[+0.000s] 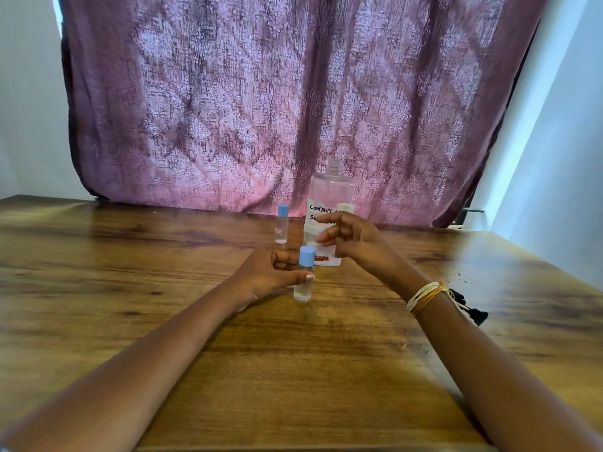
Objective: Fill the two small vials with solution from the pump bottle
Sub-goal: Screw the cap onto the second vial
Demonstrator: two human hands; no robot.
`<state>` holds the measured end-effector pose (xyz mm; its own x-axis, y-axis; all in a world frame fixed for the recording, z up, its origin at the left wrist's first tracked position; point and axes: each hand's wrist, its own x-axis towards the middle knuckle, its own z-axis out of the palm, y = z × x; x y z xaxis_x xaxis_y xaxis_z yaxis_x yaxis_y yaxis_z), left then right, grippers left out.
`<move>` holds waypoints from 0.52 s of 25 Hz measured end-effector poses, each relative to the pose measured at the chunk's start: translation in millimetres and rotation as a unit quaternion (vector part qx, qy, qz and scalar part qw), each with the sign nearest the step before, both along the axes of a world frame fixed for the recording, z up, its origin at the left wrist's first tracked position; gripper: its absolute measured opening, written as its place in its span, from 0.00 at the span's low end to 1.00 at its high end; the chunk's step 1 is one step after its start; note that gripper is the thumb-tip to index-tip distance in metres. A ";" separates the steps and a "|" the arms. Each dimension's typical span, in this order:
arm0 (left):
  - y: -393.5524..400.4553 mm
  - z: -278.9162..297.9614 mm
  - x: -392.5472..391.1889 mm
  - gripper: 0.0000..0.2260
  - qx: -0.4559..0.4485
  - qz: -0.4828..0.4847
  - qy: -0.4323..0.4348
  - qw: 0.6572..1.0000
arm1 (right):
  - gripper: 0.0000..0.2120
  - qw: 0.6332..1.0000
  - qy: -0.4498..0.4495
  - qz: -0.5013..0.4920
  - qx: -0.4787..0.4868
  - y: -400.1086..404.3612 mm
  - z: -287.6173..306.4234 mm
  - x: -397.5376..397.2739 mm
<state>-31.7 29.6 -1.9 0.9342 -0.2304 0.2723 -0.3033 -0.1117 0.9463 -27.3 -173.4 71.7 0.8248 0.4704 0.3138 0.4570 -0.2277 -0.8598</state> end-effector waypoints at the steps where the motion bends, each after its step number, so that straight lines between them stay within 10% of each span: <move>1: 0.2 0.1 -0.3 0.23 0.001 0.000 -0.001 1.000 | 0.29 0.999 0.016 0.034 -0.013 1.0 -1.6 -0.7; 13: -10.2 2.6 -7.4 0.10 0.037 0.089 -0.049 0.994 | 0.12 0.996 -0.050 -0.070 0.004 21.8 -16.3 -8.9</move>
<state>-39.1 19.4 0.7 0.9318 -0.0872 0.3522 -0.3628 -0.2399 0.9005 -36.2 -151.7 55.4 0.8462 0.3506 0.4012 0.5052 -0.2889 -0.8132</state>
